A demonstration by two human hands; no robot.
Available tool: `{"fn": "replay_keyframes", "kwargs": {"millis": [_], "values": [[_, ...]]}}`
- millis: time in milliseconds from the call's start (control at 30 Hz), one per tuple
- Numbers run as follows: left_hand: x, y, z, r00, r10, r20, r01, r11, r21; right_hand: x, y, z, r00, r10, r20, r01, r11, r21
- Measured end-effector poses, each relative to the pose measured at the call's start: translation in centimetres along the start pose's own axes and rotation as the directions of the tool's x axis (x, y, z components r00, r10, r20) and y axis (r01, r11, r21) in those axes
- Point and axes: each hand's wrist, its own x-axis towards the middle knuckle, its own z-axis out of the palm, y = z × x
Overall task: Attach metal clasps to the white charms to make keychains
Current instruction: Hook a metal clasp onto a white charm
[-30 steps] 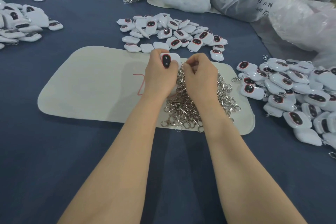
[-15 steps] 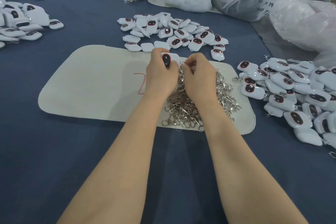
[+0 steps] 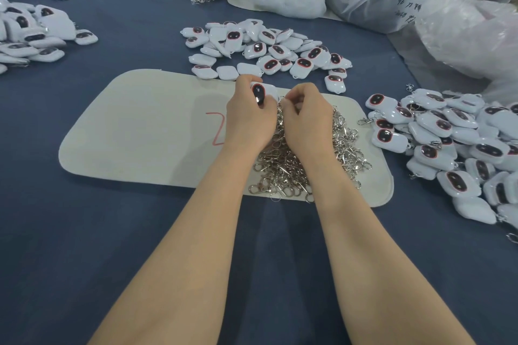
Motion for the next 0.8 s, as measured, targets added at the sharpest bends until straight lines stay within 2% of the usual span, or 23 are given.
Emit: {"fn": "replay_keyframes", "kwargs": {"millis": [533,700,767,800], "values": [[0.22,-0.4,-0.11,1.0,0.029,0.01,-0.03,0.999,0.027,-0.1,-0.42,-0.01,0.996,-0.029,0.079,0.036,0.996,-0.086],[-0.09,-0.41,-0.13,0.999,0.045,0.02,-0.046,0.998,0.032,-0.22,-0.23,0.06,0.992,-0.079,0.095,0.093,0.984,-0.153],[0.02,-0.22,-0.03,1.0,-0.012,0.027,0.013,1.0,-0.025,-0.31,-0.31,0.05,0.993,-0.092,0.073,0.101,0.987,-0.125],[0.15,0.01,-0.08,0.995,-0.09,0.043,0.095,0.986,-0.135,-0.34,-0.44,0.06,0.994,-0.094,0.058,0.099,0.991,-0.09]]}}
